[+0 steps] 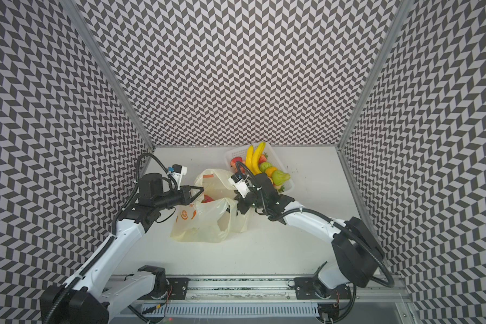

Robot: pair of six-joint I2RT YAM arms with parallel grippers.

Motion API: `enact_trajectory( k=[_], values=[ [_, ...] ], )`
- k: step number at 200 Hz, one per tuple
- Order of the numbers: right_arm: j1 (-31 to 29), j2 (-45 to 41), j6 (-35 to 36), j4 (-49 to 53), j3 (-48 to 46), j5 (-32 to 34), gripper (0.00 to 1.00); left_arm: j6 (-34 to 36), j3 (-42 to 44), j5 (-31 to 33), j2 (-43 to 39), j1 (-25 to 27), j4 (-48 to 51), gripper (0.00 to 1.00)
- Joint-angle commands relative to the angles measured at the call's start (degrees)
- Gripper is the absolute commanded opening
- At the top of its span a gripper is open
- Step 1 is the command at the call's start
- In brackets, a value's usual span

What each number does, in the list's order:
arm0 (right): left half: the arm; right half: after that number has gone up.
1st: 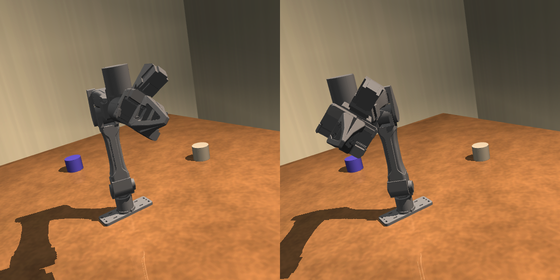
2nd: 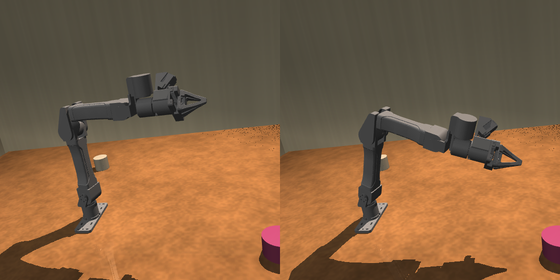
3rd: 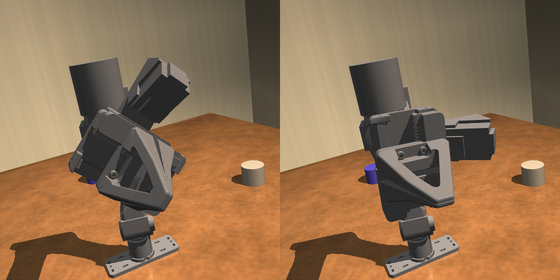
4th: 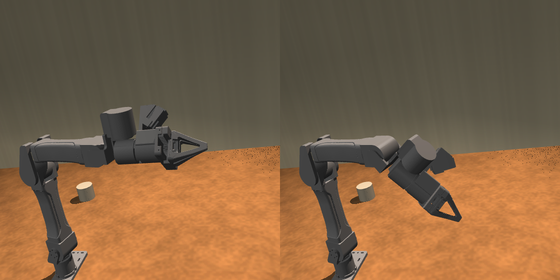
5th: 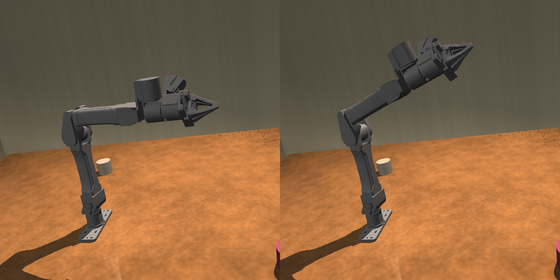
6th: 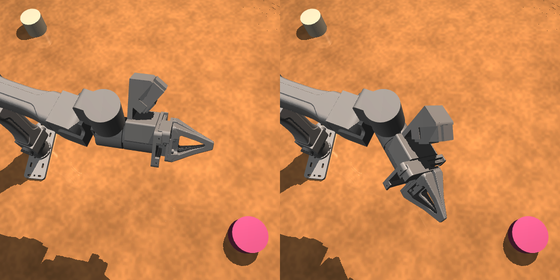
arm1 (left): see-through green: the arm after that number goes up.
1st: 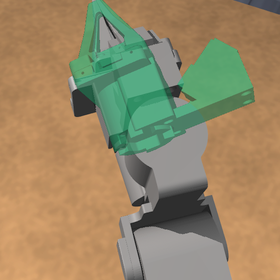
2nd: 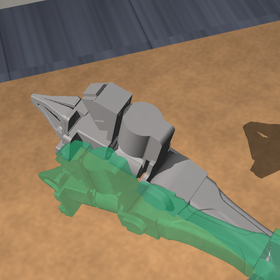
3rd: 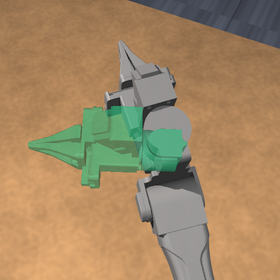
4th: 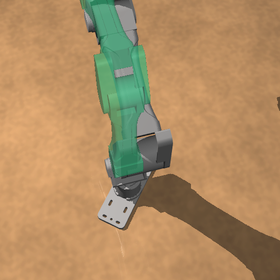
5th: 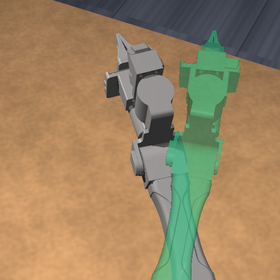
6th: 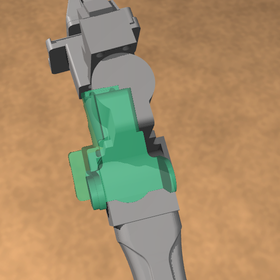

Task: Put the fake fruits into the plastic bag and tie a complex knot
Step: 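Withdraw the right gripper from the bag back to the basket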

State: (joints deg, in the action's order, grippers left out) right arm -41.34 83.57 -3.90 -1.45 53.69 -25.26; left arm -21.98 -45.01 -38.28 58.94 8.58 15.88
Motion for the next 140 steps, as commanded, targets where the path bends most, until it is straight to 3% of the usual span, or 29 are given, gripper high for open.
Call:
enact_trajectory(
  k=[1, 44, 104, 140],
  values=[
    [1.3, -4.1, 1.9, 2.5, -1.5, -0.1, 0.90, 2.2, -1.9, -2.0, -0.9, -1.0, 2.0, 0.00],
    [1.4, -6.2, 4.5, 3.4, -2.3, -9.9, 0.95, 2.7, -2.4, -2.2, -0.5, -1.3, 2.3, 0.00],
    [1.3, -10.2, -3.4, -6.6, -3.9, -19.9, 1.00, 1.2, -1.9, -1.3, 0.1, -1.5, 1.3, 0.00],
    [-0.7, -9.3, -2.6, -5.1, -6.8, -20.8, 1.00, 0.8, -2.0, -2.0, 0.3, -1.5, 0.4, 0.00]
  ],
)
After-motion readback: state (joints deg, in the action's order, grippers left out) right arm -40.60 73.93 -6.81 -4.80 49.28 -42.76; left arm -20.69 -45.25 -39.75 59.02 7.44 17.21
